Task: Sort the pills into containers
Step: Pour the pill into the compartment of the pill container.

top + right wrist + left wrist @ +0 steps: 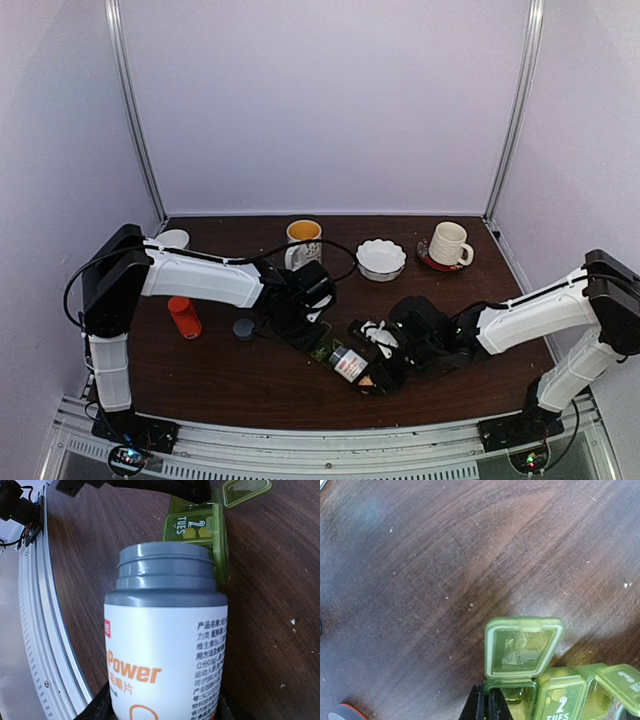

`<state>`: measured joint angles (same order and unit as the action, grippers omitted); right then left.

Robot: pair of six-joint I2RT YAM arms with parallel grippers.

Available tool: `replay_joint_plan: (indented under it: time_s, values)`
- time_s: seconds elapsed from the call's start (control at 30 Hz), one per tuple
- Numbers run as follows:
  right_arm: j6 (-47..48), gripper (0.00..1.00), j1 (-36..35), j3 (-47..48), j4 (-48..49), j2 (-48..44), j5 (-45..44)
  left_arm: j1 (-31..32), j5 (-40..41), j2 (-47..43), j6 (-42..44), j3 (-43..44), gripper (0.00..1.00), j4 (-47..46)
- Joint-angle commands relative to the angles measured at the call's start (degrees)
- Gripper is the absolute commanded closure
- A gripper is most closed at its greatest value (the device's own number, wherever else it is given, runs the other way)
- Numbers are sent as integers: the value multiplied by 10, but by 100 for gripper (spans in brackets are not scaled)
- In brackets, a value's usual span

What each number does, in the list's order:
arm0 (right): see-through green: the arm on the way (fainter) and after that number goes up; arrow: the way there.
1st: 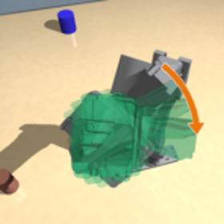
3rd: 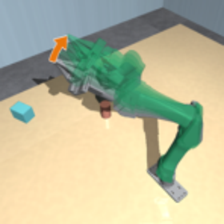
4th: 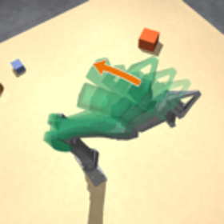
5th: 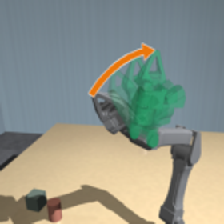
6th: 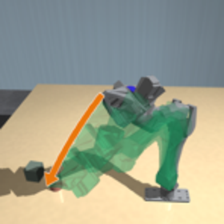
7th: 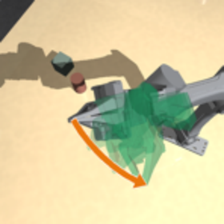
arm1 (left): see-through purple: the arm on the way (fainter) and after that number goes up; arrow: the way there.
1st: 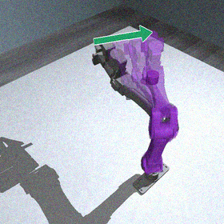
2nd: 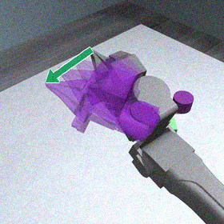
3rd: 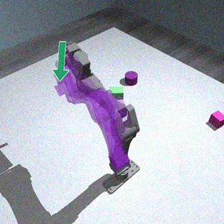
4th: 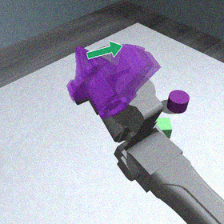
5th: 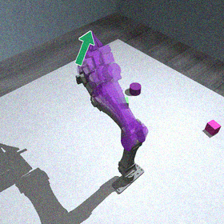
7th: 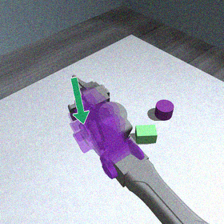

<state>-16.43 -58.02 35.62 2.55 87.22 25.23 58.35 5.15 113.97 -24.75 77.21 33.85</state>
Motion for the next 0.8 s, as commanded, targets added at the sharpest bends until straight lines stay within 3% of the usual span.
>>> replay_joint_plan:
  time_s: [0.0, 0.77]
  values:
    - [-22, 100, 8, 33, -21, 3, 36, 3, -2, -14, 7, -7, 100, -26]
    - [-57, 100, 31, 85, -103, 39, 110, 15, 33, -17, 7, -6, 100, -22]
